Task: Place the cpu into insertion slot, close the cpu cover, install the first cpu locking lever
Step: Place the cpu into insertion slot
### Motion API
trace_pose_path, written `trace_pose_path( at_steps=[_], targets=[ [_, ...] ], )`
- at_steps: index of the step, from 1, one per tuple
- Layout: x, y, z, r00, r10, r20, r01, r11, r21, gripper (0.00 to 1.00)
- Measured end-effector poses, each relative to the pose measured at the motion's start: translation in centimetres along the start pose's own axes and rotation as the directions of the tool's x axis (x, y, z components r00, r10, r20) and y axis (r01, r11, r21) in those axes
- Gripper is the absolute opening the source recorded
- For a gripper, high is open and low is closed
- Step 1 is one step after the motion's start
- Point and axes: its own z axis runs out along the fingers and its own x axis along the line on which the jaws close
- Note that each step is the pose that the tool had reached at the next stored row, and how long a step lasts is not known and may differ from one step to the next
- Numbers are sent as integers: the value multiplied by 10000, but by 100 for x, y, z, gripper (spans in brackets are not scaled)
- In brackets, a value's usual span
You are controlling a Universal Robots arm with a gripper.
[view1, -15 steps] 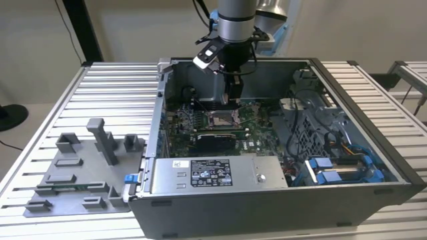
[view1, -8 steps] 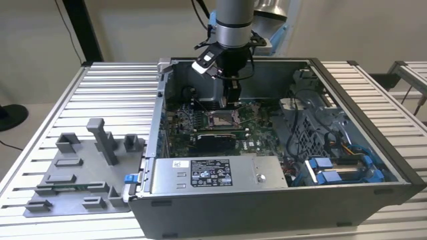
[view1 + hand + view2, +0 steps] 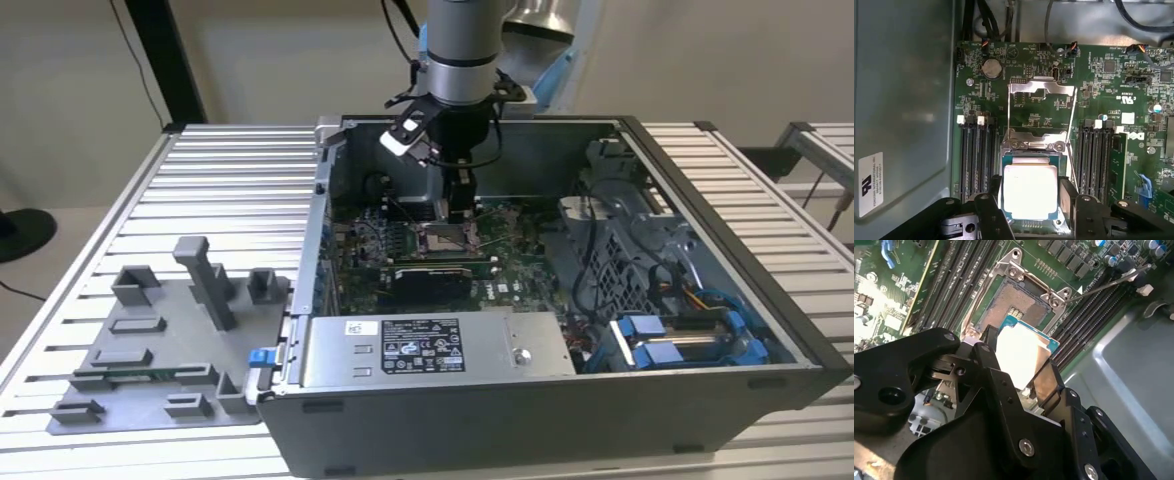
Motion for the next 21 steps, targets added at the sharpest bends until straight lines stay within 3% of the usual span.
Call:
trace_pose_path(
  at_steps=[7, 21],
  targets=[
    [5, -38, 114, 9997, 236, 11, -236, 9997, -5, 0],
    [2, -92, 260, 9993, 365, 16, -365, 9993, -7, 0]
  ],
)
